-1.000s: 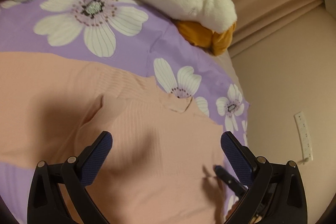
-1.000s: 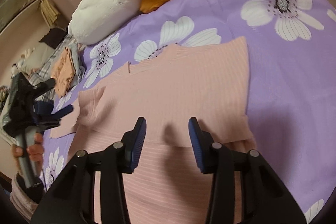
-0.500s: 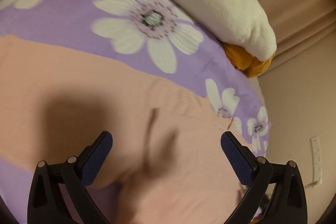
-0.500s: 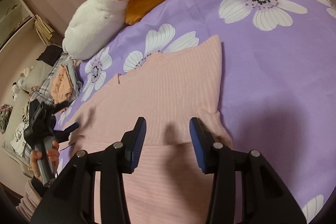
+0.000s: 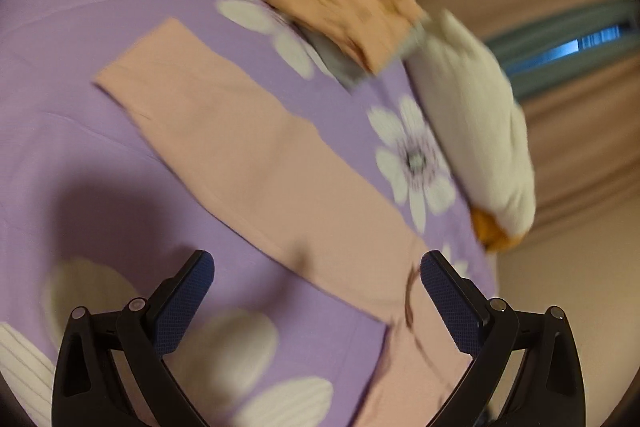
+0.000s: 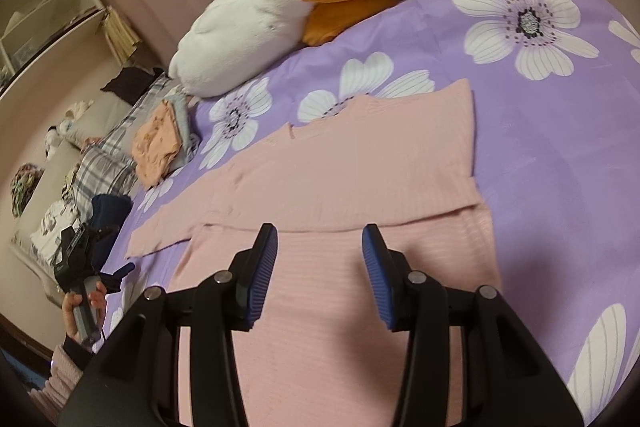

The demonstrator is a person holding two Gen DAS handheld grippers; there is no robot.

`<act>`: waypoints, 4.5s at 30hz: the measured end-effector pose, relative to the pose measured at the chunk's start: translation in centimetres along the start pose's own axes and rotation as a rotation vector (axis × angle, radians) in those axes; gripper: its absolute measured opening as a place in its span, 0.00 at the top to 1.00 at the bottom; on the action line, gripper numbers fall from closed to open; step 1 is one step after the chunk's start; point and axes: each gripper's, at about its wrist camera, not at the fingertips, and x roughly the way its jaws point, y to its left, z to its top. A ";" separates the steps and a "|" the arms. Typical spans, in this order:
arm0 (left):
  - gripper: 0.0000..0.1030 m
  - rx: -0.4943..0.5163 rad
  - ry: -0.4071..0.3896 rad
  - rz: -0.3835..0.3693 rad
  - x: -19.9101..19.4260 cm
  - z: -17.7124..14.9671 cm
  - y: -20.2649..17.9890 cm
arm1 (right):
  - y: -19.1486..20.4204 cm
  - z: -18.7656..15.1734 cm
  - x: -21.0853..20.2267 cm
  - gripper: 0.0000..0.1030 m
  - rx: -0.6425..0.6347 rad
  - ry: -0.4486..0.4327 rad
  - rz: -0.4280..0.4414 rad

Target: Fold small clothes

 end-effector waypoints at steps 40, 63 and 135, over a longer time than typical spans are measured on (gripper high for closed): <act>0.95 0.342 -0.092 0.194 2.5 1.9 -10.3 | 1.6 -1.6 -0.4 0.56 -0.026 -0.010 -0.032; 0.95 0.837 0.353 0.102 15.7 -21.8 -25.5 | -4.4 -3.0 -4.2 0.51 0.059 -0.035 -0.078; 0.33 0.697 0.249 0.129 8.9 -13.3 -16.4 | -6.7 6.1 4.7 0.90 0.212 0.039 0.006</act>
